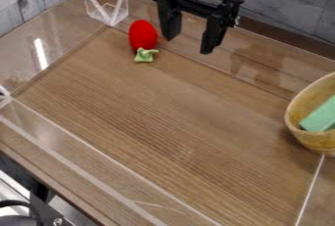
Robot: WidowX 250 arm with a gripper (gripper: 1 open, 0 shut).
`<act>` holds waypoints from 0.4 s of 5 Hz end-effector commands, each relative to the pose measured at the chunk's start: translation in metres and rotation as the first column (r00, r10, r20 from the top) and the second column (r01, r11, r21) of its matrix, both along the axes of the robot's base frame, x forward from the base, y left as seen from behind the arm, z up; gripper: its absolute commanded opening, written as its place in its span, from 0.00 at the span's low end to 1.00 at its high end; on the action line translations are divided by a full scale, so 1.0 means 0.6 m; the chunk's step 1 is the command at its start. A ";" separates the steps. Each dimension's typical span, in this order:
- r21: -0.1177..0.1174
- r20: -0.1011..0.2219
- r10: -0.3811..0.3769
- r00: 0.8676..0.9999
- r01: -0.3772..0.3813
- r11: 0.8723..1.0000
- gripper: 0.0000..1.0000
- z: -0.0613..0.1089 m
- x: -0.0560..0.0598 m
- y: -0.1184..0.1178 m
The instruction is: Put the green stick in the brown bowl
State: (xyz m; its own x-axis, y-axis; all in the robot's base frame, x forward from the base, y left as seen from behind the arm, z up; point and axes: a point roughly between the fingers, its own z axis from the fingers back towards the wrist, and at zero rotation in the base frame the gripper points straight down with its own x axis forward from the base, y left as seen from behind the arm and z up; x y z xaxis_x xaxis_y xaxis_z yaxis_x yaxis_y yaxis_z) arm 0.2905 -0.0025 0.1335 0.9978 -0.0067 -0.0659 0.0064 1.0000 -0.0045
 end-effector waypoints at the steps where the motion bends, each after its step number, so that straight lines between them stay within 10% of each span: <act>1: 0.001 0.002 0.035 0.999 -0.035 0.999 1.00 0.003 0.004 0.010; 2: 0.004 0.011 0.074 0.997 -0.074 0.997 1.00 0.008 0.014 0.023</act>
State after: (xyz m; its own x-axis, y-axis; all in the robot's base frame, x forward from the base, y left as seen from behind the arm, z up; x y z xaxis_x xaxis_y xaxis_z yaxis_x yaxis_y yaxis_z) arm 0.2904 0.0091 0.1214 0.9912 0.0635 -0.1164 -0.0641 0.9979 -0.0010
